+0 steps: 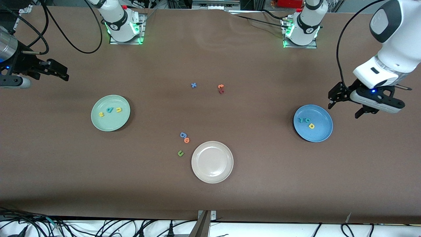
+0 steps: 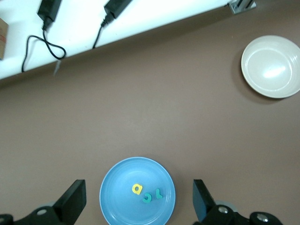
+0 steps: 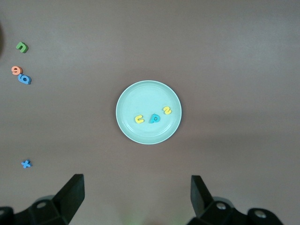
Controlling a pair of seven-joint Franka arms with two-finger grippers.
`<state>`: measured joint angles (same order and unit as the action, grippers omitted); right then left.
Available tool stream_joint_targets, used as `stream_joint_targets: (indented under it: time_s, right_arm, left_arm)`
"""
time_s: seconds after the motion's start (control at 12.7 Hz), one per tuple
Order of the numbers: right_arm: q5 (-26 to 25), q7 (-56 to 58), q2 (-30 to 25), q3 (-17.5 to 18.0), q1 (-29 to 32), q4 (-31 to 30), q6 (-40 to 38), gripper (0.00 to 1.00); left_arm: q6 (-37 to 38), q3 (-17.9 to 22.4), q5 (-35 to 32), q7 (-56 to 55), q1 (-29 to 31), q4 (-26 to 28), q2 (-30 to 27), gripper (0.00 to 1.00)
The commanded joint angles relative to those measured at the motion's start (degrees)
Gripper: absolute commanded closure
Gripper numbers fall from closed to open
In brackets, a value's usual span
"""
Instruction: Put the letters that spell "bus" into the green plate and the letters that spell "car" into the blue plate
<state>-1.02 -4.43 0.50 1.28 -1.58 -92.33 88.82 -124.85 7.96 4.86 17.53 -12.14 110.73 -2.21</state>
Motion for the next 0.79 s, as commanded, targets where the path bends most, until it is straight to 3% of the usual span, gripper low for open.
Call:
stream_joint_targets:
  time_s: [0.0, 0.24, 0.39, 0.71]
  right_arm:
    - [-0.7, -0.2, -0.3, 0.4, 0.3, 0.3, -0.3, 0.0]
    - [-0.7, -0.4, -0.4, 0.5, 0.3, 0.3, -0.4, 0.0]
    - [-0.7, -0.4, -0.3, 0.5, 0.3, 0.3, -0.4, 0.0]
    - [-0.9, 0.1, -0.3, 0.5, 0.3, 0.4, -0.4, 0.0]
  left_arm:
    - [0.2, -0.2, -4.2, -2.0, 1.1, -1.1, 0.4, 0.0]
    - [3.0, -0.4, -2.6, -7.2, 3.9, -1.9, 0.2, 0.0]
    - [4.6, -0.5, 4.7, -6.8, 5.7, -2.7, -0.2, 0.0]
    - [10.2, -1.5, 3.7, -7.8, 6.2, -3.9, -4.2, 0.0]
